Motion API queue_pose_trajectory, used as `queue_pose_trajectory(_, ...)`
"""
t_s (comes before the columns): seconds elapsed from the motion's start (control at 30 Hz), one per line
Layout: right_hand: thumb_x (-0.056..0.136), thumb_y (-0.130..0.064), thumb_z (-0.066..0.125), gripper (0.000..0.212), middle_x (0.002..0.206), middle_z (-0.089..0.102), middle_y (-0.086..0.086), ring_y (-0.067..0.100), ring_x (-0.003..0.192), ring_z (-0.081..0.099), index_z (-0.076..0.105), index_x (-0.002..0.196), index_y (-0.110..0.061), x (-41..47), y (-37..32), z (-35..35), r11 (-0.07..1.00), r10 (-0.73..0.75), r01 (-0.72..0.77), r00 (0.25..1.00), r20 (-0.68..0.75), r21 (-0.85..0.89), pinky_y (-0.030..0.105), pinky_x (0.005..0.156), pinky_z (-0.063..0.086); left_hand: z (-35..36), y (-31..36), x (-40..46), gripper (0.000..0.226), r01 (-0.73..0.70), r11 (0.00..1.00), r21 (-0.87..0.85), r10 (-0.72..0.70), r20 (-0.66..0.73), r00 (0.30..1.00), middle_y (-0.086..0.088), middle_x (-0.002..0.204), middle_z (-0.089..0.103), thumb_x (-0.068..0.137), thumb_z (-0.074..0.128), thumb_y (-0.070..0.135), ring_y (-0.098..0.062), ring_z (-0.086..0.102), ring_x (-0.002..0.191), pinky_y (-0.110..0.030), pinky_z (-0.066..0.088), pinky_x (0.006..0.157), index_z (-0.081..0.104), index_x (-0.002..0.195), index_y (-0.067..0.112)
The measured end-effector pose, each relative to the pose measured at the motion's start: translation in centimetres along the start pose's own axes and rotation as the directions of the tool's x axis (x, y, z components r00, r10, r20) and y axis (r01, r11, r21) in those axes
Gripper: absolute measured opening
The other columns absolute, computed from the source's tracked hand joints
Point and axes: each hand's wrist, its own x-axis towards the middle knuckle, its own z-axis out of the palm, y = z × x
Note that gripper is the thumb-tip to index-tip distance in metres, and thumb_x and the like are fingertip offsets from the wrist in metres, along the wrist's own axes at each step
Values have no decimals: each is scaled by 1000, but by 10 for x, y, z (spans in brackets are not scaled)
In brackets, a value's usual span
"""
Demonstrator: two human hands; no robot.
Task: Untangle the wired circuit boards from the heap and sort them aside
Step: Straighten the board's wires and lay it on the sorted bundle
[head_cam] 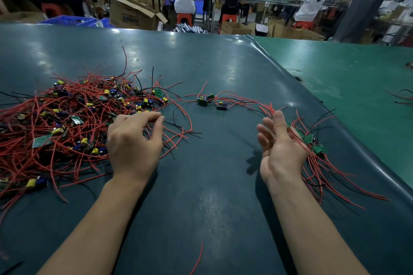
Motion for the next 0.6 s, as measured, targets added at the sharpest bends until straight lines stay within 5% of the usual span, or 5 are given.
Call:
queue_pose_trajectory(0.1,90,1,62,7,82,67,14,13,56,70,61,84,1,4,-2,-4,940,304,-304,952,30,152,12,49,51,3,0,-2,16,99,979,178,-118,100,988,-7,100,72,86,71,24,-36,57,97,-44,40,83,74,99,15)
queue_pose_trajectory(0.2,93,2,58,2,83,69,11,13,59,71,60,94,1,4,-3,-5,913,372,-381,924,83,143,12,48,51,3,-2,-2,32,174,911,373,-258,188,948,-11,114,65,86,68,35,-38,50,108,-46,36,88,69,112,16)
queue_pose_trajectory(0.37,93,-5,60,10,86,71,7,15,59,70,62,103,-7,-2,1,-2,942,332,-321,933,139,-96,19,45,51,3,-7,-2,35,152,823,548,-361,297,884,-12,123,58,90,60,40,-37,48,112,-46,34,92,69,112,15)
queue_pose_trajectory(0.5,92,-13,64,5,75,72,0,10,54,64,69,92,-12,-13,9,3,880,320,-177,906,276,-440,19,41,45,3,-9,-1,30,128,822,555,-345,307,887,-8,112,63,93,57,42,-33,51,107,-43,34,87,74,102,20)
queue_pose_trajectory(0.6,92,-13,64,6,73,72,-1,9,52,61,70,89,-14,-15,11,4,854,302,-105,898,321,-510,18,39,43,3,-5,0,39,101,859,502,-291,318,902,-4,97,67,93,51,53,-32,53,99,-41,31,80,76,90,23)
